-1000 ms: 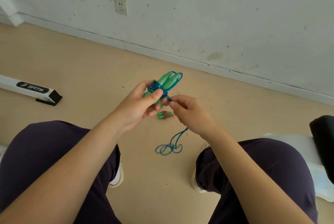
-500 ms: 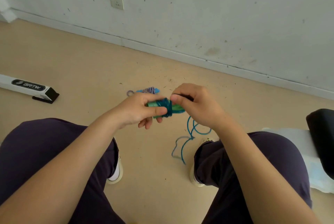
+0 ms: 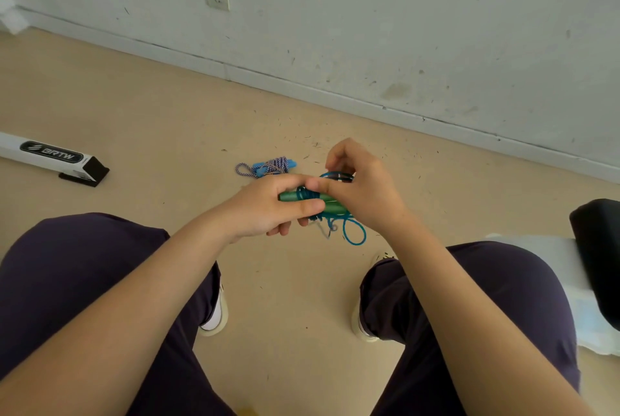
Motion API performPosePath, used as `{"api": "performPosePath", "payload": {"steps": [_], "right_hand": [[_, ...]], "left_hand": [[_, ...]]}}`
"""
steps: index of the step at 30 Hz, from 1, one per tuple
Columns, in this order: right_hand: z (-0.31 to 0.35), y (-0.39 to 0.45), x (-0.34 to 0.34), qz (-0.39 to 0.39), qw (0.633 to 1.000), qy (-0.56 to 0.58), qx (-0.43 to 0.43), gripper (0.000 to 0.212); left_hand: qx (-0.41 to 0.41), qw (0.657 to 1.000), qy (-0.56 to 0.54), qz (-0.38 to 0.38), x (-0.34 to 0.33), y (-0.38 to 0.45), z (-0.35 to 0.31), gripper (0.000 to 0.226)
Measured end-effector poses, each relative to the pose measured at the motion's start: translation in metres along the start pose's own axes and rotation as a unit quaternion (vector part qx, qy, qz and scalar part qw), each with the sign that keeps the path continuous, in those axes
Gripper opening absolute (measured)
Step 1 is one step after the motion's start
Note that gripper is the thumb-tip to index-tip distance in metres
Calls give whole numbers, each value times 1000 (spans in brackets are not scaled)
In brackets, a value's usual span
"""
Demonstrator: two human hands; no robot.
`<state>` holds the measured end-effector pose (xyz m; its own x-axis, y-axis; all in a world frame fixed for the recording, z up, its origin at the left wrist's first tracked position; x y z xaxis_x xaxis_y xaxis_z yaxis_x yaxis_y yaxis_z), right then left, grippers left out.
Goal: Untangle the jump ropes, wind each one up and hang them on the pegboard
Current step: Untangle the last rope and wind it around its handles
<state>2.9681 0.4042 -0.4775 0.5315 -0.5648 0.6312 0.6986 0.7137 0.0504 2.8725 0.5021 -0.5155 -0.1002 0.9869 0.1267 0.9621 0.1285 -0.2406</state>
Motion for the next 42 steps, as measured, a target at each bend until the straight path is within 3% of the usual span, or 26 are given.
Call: {"api": "performPosePath", "payload": {"steps": [2, 5, 10, 15, 17, 19, 23, 27, 32, 36, 39, 42], "right_hand": [[-5, 0, -2, 16, 999, 26, -19, 45], [-8, 1, -5, 44, 998, 41, -17, 43], [-9, -5, -16, 137, 975, 163, -58, 26], [1, -8, -27, 200, 930, 303, -50, 45], [-3, -7, -31, 177, 939, 289, -61, 46], [-10, -7, -32, 143, 950, 262, -86, 39], [-17, -9, -36, 141, 975, 148, -85, 18], [-7, -10, -34, 141, 988, 43, -39, 22], [12, -11, -18, 108, 992, -41, 44, 13], [12, -4, -2, 65, 995, -59, 51, 10], [5, 0, 1, 41, 996, -63, 41, 22], [-2, 4, 0, 32, 998, -48, 25, 30]], "left_hand": [[-12, 1000, 19, -8, 2, 0, -2, 17], [-28, 999, 20, -9, 3, 0, -5, 19], [-58, 997, -49, -22, 5, -2, -9, 56], [-58, 977, -195, -63, 13, -1, -16, 32], [-49, 957, -281, -57, 16, 0, -16, 38], [-60, 950, -300, -55, 20, -1, -18, 38], [-71, 957, -225, -167, 47, -3, -12, 42], [-32, 969, -133, -204, 53, -1, -4, 49], [3, 984, -29, -177, 47, 4, 4, 46], [16, 997, -27, -72, 19, 5, 5, 49], [13, 1000, -8, 15, 0, 4, 4, 52], [-4, 999, -13, 39, 0, 3, 3, 54]]}}
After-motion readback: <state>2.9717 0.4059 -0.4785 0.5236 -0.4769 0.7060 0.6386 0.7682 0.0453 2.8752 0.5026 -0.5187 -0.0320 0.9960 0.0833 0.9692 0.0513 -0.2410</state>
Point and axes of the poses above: each hand's wrist, its own y-axis towards the middle knuckle, its own x-axis out of the back of the hand, z = x × y, the point moved 8 cm from there along y, towards the middle knuckle, and after that the axes turned 10 degrees about -y, right-handed, at the moved point
